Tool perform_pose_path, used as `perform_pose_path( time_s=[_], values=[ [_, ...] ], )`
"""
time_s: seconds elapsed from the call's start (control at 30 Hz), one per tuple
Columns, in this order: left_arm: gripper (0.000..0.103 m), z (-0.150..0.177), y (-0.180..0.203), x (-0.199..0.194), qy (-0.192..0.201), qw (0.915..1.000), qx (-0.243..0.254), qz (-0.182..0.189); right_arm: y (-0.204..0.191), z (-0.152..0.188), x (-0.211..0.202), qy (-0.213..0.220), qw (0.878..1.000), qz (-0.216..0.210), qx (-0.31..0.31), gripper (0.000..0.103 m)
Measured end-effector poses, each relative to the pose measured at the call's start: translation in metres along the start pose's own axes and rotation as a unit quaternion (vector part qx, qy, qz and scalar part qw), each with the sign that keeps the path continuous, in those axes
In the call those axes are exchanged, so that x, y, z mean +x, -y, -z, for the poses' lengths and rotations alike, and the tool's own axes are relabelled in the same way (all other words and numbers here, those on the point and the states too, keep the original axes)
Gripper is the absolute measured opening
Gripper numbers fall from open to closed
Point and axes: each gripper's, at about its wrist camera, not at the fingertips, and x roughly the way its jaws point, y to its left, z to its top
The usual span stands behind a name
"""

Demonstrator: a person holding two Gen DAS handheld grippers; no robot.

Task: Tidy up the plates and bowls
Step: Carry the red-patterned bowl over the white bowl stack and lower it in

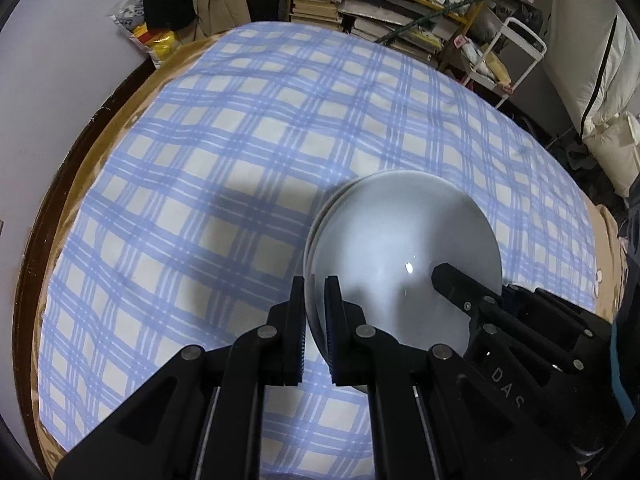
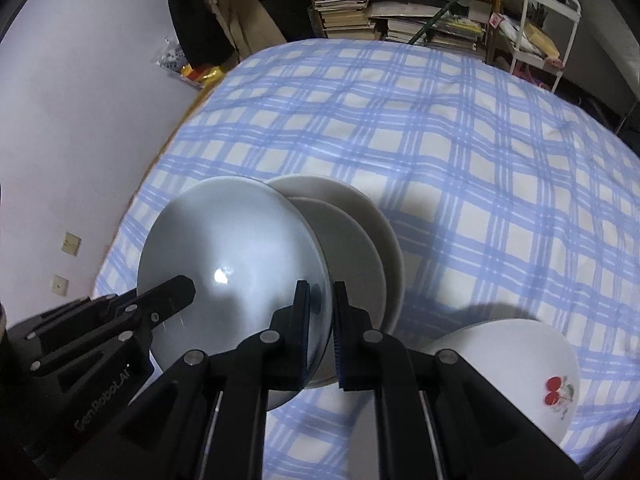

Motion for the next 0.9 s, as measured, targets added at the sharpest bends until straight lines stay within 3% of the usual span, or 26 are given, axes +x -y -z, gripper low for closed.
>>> perform_pose_path(
  time_s=[0.23,0.4,0.53,0.63,0.73,0.9],
  values=[
    [0.008,0.0,0.005,0.005,0.003,0.9999,0.014,-0.005,0.007,0.001,0.004,-0.005,1.0,0.011,-0.019,0.017],
    [0.008,-0.001,0.009,0.004,0.005,0.9996,0.024,-0.017,0.013,0.0,0.002,-0.004,1.0,-0.006,-0.011,0.019],
    [0.008,0.001,0.006,-0.002,0.007,0.9999,0.011,-0.004,0.013,0.0,-0.002,-0.01,1.0,-0.015,-0.021,0.022],
    [0.01,0.001,0.005,-0.006,0.012,0.9997,0.013,-0.019,0.015,-0.001,-0.006,-0.012,1.0,-0.022,-0.019,0.027],
    [0.01,-0.001,0.002,-0.009,0.017,0.9993,0.012,-0.033,0.018,-0.002,-0.015,0.0,1.0,-0.018,-0.025,0.035],
    [0.015,-0.003,-0.006,-0.012,0.019,0.9983,0.01,-0.054,0.031,-0.006,-0.03,0.023,0.999,-0.015,-0.023,0.058]
  ],
)
